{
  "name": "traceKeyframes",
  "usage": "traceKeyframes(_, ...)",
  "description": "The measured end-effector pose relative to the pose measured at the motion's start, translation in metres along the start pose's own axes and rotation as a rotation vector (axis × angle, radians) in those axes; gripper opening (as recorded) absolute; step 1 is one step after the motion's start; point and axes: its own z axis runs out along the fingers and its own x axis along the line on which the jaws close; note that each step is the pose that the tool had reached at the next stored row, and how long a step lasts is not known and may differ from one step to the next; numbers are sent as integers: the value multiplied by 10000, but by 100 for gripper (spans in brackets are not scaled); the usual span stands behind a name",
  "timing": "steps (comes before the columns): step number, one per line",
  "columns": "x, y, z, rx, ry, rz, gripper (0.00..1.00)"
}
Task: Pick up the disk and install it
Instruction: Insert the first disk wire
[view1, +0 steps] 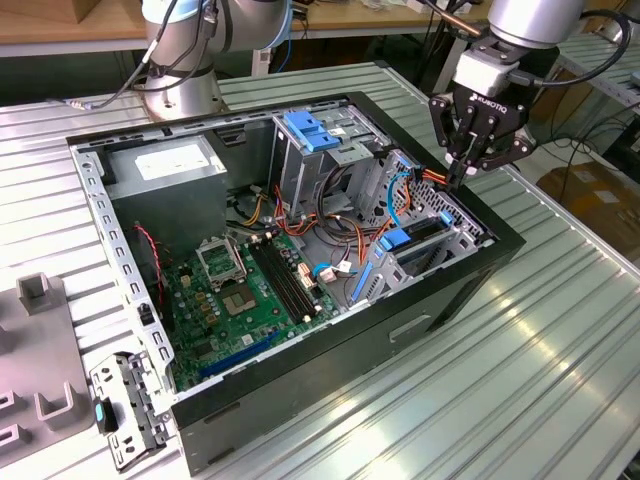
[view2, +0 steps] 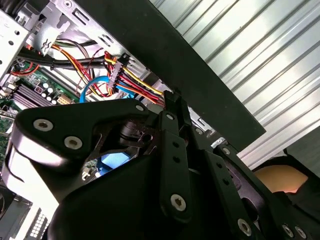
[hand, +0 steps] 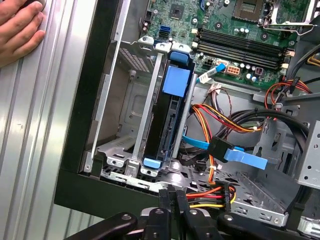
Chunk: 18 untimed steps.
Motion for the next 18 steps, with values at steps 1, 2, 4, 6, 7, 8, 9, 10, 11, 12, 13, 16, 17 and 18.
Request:
traceKeyframes(1, 0, 0, 0, 0, 0, 0, 16)
traceKeyframes(2, 0, 0, 0, 0, 0, 0, 16)
traceKeyframes(4, 0, 0, 0, 0, 0, 0, 16)
traceKeyframes(6, 0, 1, 0, 0, 0, 0, 16)
traceKeyframes(7, 0, 1, 0, 0, 0, 0, 16)
traceKeyframes(8, 0, 1, 0, 0, 0, 0, 16)
traceKeyframes(9, 0, 1, 0, 0, 0, 7, 16)
traceKeyframes(10, 0, 1, 0, -4, 1, 49, 16)
traceKeyframes(11, 0, 1, 0, -12, 4, 134, 16)
traceKeyframes(12, -1, 1, 2, -27, 9, 310, 16)
traceKeyframes(13, -1, 1, 2, -44, 16, 500, 16)
traceKeyframes(16, 2, 15, 9, -75, 26, 846, 16)
traceKeyframes(17, 0, 65, 10, -76, 25, 846, 16)
traceKeyframes(18, -7, 103, 9, -76, 27, 845, 16)
